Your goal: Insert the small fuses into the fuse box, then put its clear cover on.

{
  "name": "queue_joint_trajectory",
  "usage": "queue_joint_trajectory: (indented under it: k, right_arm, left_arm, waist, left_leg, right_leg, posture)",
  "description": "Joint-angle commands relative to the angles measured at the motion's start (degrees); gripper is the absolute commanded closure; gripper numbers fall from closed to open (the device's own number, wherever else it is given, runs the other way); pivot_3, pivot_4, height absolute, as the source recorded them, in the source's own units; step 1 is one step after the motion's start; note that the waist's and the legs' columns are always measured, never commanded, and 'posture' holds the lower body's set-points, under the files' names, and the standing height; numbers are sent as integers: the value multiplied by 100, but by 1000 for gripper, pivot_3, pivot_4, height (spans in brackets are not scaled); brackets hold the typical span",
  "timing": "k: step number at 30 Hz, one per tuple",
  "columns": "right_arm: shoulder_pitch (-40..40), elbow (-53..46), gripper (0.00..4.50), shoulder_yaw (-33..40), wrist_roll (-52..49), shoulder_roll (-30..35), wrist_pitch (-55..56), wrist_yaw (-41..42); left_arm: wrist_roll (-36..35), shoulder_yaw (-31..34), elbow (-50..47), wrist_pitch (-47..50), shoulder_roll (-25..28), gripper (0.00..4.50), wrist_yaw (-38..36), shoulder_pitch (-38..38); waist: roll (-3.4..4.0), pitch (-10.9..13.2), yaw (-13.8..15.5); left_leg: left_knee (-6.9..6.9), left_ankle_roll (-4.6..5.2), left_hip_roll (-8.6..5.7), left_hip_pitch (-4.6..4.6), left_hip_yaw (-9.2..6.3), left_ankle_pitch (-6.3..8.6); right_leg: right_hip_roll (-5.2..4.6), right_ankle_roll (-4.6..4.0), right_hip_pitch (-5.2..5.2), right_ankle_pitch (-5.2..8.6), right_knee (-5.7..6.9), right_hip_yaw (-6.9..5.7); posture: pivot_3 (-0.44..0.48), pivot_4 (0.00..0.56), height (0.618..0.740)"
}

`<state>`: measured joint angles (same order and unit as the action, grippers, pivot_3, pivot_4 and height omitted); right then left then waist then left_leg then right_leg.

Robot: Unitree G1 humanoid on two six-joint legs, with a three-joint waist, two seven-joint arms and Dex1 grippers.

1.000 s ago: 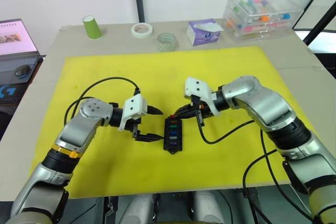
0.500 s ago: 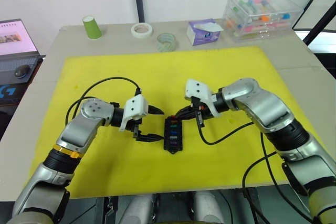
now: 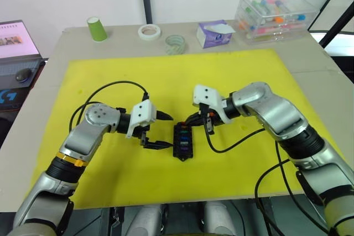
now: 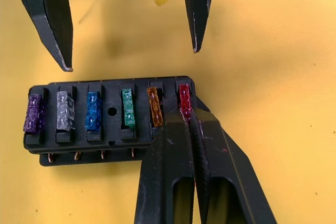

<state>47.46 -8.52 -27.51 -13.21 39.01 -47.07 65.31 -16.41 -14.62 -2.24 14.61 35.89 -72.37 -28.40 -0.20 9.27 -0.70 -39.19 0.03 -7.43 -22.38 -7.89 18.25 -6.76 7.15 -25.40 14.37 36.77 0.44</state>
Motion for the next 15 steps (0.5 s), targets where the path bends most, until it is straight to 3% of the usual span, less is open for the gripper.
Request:
queue_joint_trajectory:
  k: [1, 15]
  right_arm:
    - [135, -186, 4500, -162, 191, 76, -3, 85]
    - [389, -331, 4500, -211, 172, -14, -332, 279]
  left_arm:
    - [4, 67, -68, -88, -10, 80, 5, -16]
    - [64, 68, -90, -99, -59, 80, 57, 39]
  waist:
    - [0, 0, 0]
    - [0, 0, 3]
  left_leg:
    - [0, 0, 0, 0, 0, 0]
    - [-1, 0, -2, 0, 0, 0]
  right_leg:
    - [0, 0, 0, 0, 0, 0]
    - [-1, 0, -2, 0, 19, 0]
  posture:
    - [0, 150, 740]
    - [0, 150, 740]
